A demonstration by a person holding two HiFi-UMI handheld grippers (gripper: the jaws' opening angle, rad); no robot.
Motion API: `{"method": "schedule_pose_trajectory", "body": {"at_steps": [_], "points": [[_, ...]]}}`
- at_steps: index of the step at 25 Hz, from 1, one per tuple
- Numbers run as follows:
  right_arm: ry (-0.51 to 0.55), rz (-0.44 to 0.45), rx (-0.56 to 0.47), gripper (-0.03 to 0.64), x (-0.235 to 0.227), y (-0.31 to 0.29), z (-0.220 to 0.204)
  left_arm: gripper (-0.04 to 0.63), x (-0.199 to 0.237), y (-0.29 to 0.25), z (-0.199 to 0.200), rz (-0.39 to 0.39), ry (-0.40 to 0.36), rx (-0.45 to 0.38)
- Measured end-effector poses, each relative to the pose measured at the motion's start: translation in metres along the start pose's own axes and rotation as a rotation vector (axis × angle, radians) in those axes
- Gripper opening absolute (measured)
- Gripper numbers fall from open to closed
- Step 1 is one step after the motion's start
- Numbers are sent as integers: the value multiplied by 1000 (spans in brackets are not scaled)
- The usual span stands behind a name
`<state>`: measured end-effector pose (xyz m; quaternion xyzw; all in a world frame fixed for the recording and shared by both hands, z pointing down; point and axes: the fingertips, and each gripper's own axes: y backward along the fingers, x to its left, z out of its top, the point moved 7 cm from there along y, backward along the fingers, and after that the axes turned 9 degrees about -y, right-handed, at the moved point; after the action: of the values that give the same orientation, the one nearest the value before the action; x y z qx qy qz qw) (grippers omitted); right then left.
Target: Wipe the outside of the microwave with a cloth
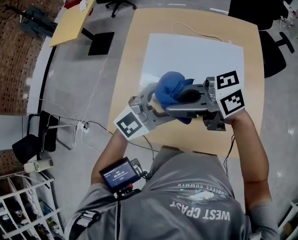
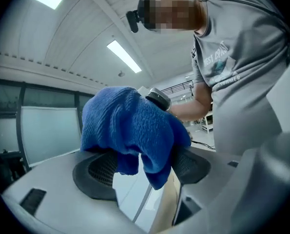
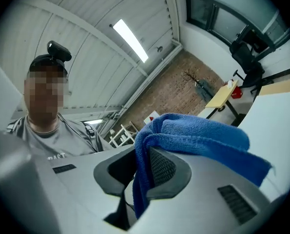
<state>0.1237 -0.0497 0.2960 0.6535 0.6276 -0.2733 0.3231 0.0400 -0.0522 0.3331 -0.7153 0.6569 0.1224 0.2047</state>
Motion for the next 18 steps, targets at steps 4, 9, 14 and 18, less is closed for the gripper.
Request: {"method": "schedule_pose_trajectory", "body": {"at_steps": [4, 9, 14, 18], "points": [[35, 16, 133, 100, -2, -43, 1, 321, -1, 31, -7, -25, -39, 22], [29, 39, 125, 169, -4, -55, 5, 152, 0, 55, -17, 7, -32, 0], [15, -27, 2, 169, -4, -46, 20, 84, 14, 74, -18, 93, -46, -55], [42, -99, -116, 169, -10, -31, 41, 78, 37, 96, -37, 197, 59, -76]]}}
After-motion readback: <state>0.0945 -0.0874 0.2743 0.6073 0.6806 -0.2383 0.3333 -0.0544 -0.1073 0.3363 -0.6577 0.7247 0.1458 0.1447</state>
